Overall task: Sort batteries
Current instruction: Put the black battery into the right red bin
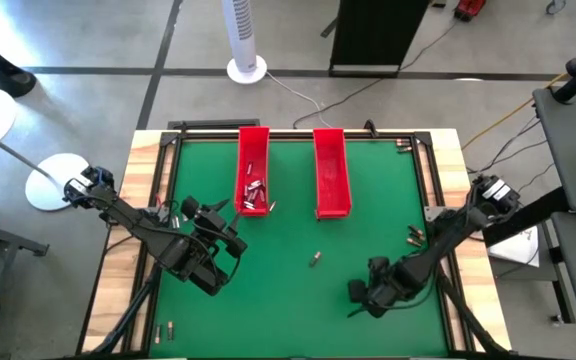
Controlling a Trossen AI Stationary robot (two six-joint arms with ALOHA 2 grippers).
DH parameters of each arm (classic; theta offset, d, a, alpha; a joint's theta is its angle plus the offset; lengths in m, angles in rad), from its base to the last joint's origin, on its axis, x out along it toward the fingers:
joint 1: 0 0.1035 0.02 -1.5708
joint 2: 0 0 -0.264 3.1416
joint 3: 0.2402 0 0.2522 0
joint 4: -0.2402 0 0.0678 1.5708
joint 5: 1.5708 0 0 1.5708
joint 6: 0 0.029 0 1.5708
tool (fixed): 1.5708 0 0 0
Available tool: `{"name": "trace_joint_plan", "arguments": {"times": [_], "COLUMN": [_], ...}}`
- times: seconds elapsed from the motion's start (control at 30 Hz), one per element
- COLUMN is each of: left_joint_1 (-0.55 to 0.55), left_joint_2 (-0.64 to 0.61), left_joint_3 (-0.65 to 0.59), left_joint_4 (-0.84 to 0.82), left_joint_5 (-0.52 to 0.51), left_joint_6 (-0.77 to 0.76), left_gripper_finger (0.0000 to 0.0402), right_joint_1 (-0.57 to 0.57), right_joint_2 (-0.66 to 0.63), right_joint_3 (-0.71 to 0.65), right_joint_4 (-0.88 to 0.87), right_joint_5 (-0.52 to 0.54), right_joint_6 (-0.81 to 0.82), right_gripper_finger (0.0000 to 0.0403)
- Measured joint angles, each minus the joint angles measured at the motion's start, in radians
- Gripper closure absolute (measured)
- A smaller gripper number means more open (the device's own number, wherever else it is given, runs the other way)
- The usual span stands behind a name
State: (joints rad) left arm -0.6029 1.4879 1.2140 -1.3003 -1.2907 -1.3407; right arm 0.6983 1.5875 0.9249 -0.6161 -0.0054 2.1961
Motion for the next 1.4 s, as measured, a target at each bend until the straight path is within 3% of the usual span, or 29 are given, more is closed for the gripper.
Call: {"name": "trace_joint_plan", "arguments": {"times": [0.1, 0.3, 0.47, 0.63, 0.83, 1.13, 1.4], "left_joint_1": [0.0, 0.001, 0.001, 0.0, 0.001, 0.002, 0.002], "left_joint_2": [0.0, 0.0, 0.0, 0.0, 0.0, 0.0, 0.0], "left_joint_3": [0.0, 0.0, 0.0, 0.0, 0.0, 0.0, 0.0], "left_joint_4": [0.0, 0.001, 0.001, 0.001, 0.002, 0.002, 0.002], "left_joint_5": [0.0, 0.0, 0.0, 0.0, 0.0, 0.0, -0.012], "left_joint_6": [0.0, 0.003, 0.003, 0.004, 0.004, 0.005, 0.031], "left_gripper_finger": [0.0222, 0.0222, 0.0222, 0.0222, 0.0222, 0.0222, 0.0222], "right_joint_1": [-0.019, -0.033, -0.031, -0.032, -0.077, -0.198, -0.252], "right_joint_2": [-0.02, -0.049, -0.028, 0.012, 0.057, 0.051, 0.053], "right_joint_3": [0.0, 0.05, 0.091, 0.06, 0.021, -0.03, -0.034], "right_joint_4": [-0.007, -0.134, -0.332, -0.322, -0.325, -0.241, -0.216], "right_joint_5": [-0.018, -0.072, -0.019, 0.021, 0.06, -0.057, -0.081], "right_joint_6": [-0.095, -0.464, -0.858, -1.256, -1.395, -1.619, -1.686], "right_gripper_finger": [0.0066, 0.0052, 0.0083, 0.013, 0.019, 0.0264, 0.0352]}}
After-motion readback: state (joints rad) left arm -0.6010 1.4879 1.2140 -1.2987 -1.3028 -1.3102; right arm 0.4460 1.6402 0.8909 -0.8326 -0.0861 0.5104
